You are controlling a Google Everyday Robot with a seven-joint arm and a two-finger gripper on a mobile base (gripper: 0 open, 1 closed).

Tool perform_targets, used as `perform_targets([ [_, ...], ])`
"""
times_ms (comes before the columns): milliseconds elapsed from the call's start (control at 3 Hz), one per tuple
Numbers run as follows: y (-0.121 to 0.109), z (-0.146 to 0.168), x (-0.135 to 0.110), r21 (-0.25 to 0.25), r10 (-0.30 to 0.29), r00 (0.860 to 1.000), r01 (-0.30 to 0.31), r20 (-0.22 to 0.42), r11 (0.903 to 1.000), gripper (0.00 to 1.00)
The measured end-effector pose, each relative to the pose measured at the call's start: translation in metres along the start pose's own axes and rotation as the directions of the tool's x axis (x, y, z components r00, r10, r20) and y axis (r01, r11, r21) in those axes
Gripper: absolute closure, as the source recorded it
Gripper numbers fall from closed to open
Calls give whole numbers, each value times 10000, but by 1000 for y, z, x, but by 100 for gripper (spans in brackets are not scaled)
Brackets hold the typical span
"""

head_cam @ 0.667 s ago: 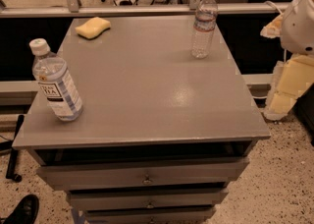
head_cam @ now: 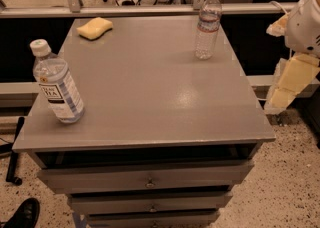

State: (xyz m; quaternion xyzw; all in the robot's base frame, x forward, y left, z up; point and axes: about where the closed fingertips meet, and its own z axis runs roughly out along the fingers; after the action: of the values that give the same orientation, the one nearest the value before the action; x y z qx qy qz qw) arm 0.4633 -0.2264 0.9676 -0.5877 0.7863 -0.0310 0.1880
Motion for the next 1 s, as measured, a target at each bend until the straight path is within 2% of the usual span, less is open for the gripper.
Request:
perform_targets([
  [333, -40, 17, 9, 489, 593, 9952, -633, 777, 9968, 0],
  [667, -100, 39, 14, 1293, 1214, 9744, -1473, 1891, 9806, 0],
  [1000, -147, 61, 22, 1726, 1777, 9338, -2392, 3106, 9555, 0],
])
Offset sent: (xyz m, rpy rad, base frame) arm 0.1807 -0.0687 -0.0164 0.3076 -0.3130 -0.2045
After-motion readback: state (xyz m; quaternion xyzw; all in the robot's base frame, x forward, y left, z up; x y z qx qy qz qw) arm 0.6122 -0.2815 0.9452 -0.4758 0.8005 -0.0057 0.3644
